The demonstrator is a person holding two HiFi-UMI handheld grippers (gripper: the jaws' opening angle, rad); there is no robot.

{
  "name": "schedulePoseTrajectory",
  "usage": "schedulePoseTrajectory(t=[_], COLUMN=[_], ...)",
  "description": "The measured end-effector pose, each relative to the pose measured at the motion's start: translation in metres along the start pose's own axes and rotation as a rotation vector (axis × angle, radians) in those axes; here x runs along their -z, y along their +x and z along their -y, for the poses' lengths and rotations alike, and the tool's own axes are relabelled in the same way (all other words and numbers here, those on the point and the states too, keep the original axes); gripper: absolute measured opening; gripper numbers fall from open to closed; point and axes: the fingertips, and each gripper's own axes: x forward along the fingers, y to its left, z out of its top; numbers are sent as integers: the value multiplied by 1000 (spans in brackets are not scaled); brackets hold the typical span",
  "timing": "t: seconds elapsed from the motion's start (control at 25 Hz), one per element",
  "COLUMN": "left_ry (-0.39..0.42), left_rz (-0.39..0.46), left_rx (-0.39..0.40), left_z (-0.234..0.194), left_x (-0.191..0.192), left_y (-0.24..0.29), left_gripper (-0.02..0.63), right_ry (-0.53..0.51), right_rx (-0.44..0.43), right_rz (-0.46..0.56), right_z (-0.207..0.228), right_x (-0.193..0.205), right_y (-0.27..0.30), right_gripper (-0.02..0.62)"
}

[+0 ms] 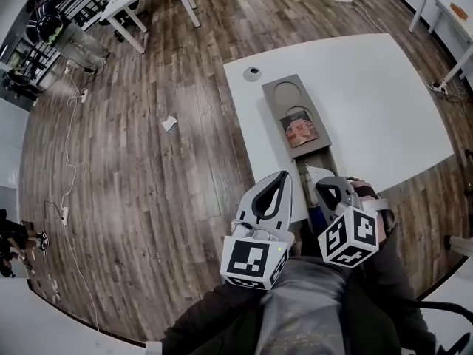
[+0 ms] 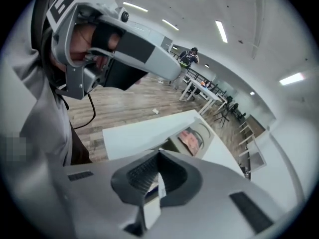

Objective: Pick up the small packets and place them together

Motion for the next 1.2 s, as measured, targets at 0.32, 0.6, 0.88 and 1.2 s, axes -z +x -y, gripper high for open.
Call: schedulePoseTrajectory(t=[0.32,0.6,0.88,1.2], left_ry=[22,21,-19,-90], left_rz=[23,31,10,-70], left_rx=[3,-52,-152,-280], left_z=[7,-8,-40,-84], left_x=[-15,-28,-28,-4], left_y=[2,18,34,47], left_gripper=[3,3,3,3], right_ry=[-12,-59,-131,-219], right_rx=[87,98,87,103], right_rz=[48,98,143,136], right_z=[28,67,122,171], right_x=[-16,-36,-63,-74], right_y=[-24,-21,3,60], right_gripper=[5,5,5,5])
